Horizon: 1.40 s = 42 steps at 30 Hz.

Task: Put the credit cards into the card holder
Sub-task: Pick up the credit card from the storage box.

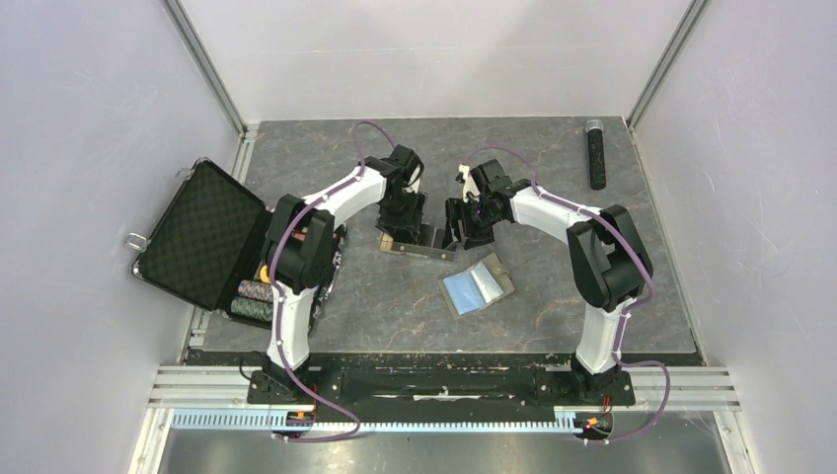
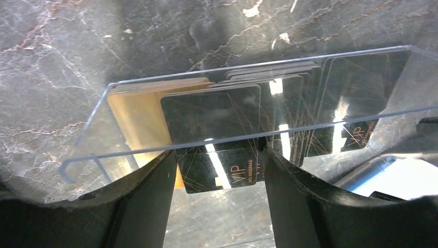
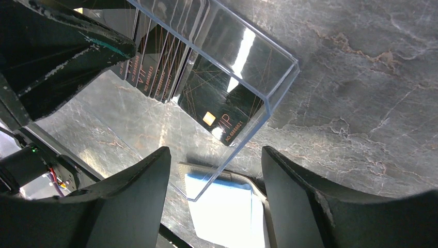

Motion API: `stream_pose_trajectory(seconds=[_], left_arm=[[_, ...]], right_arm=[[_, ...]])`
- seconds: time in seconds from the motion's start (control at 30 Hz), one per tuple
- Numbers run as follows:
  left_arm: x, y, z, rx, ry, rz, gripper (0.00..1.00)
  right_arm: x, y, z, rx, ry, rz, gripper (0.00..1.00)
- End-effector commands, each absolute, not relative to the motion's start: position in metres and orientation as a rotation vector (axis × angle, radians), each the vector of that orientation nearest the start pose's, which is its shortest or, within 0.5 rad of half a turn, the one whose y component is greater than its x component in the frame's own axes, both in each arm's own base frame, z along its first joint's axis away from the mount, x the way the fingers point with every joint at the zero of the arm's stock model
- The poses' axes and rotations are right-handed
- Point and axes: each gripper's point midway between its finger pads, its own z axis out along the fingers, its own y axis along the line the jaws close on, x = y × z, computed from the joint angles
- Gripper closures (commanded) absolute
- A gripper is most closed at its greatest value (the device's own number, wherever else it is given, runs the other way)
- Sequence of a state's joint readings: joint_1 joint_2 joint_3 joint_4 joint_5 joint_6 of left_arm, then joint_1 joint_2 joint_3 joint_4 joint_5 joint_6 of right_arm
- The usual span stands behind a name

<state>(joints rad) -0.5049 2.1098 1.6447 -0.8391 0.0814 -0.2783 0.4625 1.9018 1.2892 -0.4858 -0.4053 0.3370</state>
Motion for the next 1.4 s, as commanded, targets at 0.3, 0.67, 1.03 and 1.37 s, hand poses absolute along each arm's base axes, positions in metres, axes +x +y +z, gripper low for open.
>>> stream_pose_trajectory(seconds=[0.3, 0.67, 1.03, 1.37], left_arm=[[0.348, -0.275, 0.048, 0.43, 2.868, -0.504, 0.34], [0.345, -0.276, 0.044, 0.414, 2.88, -0.5, 0.34], [0.346, -0.253, 0.031, 0.438, 2.902, -0.308, 0.31], [0.339, -0.279, 0.036, 0.526, 2.878, -0.394, 0.3]], right_arm=[[0.326, 0.254, 0.047, -0.331, 2.73, 0.79, 0.32], [0.32, 0.251, 0.044, -0.324, 2.733, 0.788, 0.32], [0.317, 0.249, 0.043, -0.322, 2.737, 0.781, 0.32], [0.313, 0.247, 0.04, -0.322, 2.743, 0.776, 0.32]])
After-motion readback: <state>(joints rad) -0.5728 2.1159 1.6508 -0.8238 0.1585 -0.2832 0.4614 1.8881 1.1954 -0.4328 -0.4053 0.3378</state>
